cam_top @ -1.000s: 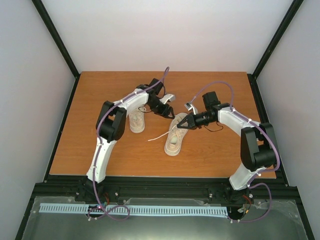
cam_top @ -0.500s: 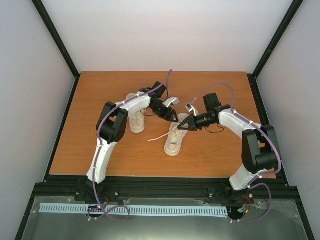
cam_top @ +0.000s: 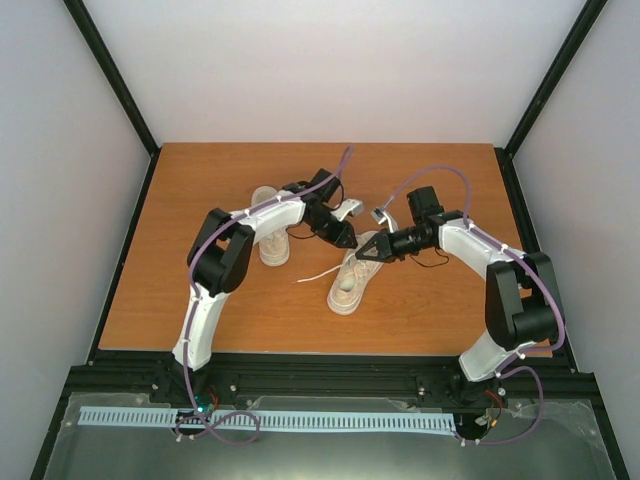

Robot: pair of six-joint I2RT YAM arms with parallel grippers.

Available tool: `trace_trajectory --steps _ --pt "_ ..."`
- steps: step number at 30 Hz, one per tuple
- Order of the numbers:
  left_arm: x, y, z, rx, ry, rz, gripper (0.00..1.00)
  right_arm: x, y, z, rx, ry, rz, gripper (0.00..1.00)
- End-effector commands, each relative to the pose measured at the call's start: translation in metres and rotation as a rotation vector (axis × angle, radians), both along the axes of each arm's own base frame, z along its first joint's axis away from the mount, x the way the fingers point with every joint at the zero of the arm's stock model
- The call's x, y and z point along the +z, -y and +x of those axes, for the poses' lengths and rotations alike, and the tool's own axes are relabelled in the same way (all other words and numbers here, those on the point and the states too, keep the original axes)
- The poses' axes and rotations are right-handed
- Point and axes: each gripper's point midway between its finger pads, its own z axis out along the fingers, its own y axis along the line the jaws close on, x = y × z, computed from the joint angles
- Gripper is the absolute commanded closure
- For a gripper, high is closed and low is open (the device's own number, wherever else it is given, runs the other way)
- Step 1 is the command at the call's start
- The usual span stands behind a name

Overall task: Tie the shoes
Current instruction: Wrap the shoelace around the shoelace.

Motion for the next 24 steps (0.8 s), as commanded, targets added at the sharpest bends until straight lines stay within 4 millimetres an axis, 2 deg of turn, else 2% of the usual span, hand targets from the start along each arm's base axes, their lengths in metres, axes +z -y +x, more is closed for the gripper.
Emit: trace_trajectory --steps 1,3,5,6,11,17,21,24 --pt "0.002 -0.006 -0.007 0.079 -0.043 0.021 0.75 0.008 -0.001 -0.002 0.0 0.026 0.008 0.97" --pt "0.0 -0.007 -0.009 0.097 -0.064 0.025 0.72 0.008 -0.001 -0.003 -0.001 0.025 0.009 0.97" --pt "-0.003 -0.006 -0.012 0.107 -0.087 0.029 0.59 0.007 -0.001 -0.003 0.0 0.021 0.011 0.97" --pt "-0.004 -0.005 -0.013 0.113 -0.096 0.031 0.55 0.007 -0.001 -0.003 -0.001 0.021 0.011 0.97" --pt "-0.005 0.004 -0.009 0.142 -0.119 0.017 0.46 0.005 -0.001 -0.004 -0.004 0.015 0.01 0.97" --pt "-0.009 0.017 0.003 0.157 -0.098 0.026 0.42 0.004 -0.001 -0.004 -0.001 0.009 0.011 0.97" --pt "-0.017 0.018 0.012 0.181 -0.085 0.051 0.42 0.004 -0.001 -0.003 0.0 0.009 0.01 0.97" --pt "-0.02 0.019 0.013 0.182 -0.076 0.056 0.46 0.003 -0.001 -0.003 -0.001 0.006 0.007 0.97"
